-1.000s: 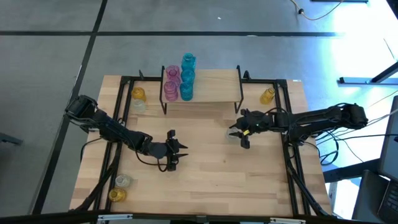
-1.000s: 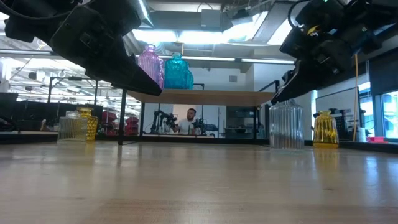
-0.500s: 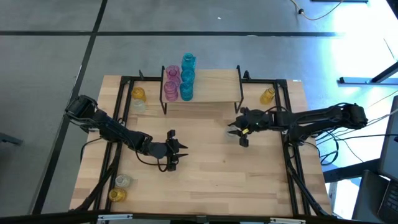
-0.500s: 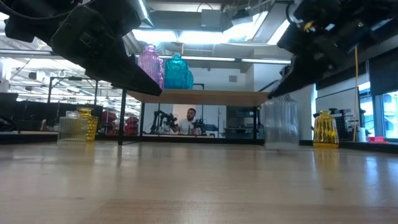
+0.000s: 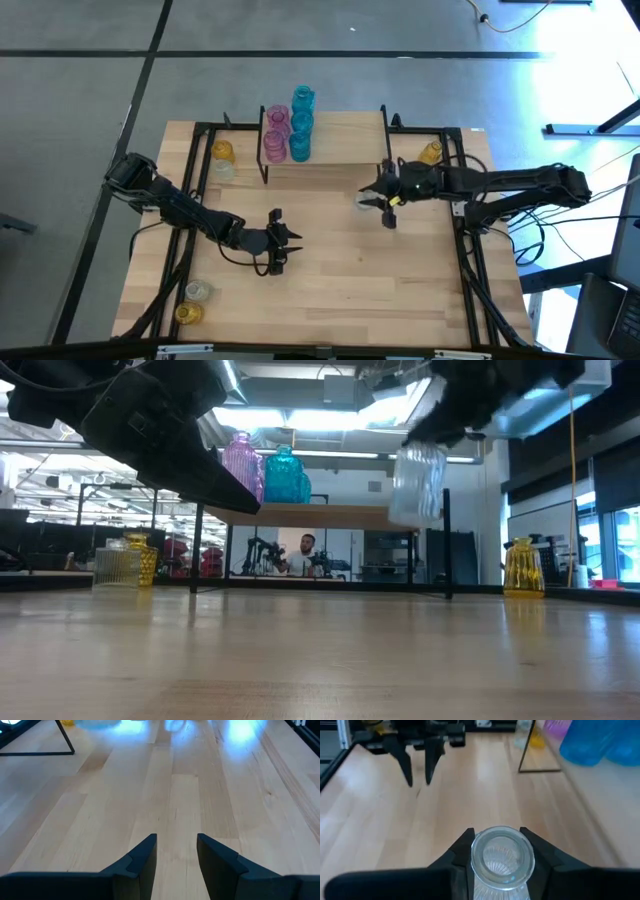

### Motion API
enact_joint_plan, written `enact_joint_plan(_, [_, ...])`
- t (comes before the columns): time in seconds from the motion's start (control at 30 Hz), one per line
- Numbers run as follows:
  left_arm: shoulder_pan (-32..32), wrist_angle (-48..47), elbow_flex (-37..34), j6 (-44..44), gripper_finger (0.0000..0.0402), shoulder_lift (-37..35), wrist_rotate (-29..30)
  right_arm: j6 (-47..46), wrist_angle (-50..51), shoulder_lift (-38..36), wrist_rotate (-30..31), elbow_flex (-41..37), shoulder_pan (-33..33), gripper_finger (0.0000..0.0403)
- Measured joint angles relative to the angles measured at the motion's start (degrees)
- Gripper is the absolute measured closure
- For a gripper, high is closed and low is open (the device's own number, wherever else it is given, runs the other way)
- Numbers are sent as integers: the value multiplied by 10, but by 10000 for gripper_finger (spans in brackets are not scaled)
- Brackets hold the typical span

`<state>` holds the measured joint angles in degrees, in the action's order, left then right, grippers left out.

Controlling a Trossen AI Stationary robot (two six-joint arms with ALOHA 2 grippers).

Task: Sort vases onto shelf
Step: Put the top right transparent flower vase on the shelf

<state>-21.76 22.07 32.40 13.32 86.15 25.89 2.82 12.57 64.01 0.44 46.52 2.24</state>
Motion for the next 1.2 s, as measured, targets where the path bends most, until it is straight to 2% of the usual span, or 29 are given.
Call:
enact_joint_plan(0.13, [0, 0, 0, 0, 269, 0, 0, 26, 13, 0, 26, 47, 0, 310])
enact_joint_plan(0.33, [0, 0, 0, 0, 269, 0, 0, 53, 29, 12, 60, 117, 0, 299])
enact_joint_plan(0.53, [0, 4, 0, 0, 269, 0, 0, 80, 101, 81, 89, 221, 14, 304])
enact_joint_plan(0.7, [0, 4, 0, 0, 269, 0, 0, 81, 147, 148, 71, 311, 64, 299])
enact_joint_plan(0.9, [0, 3, 0, 0, 269, 0, 0, 82, 176, 217, 17, 399, 144, 298])
enact_joint_plan(1.2, [0, 1, 0, 0, 269, 0, 0, 81, 173, 302, -51, 478, 250, 297])
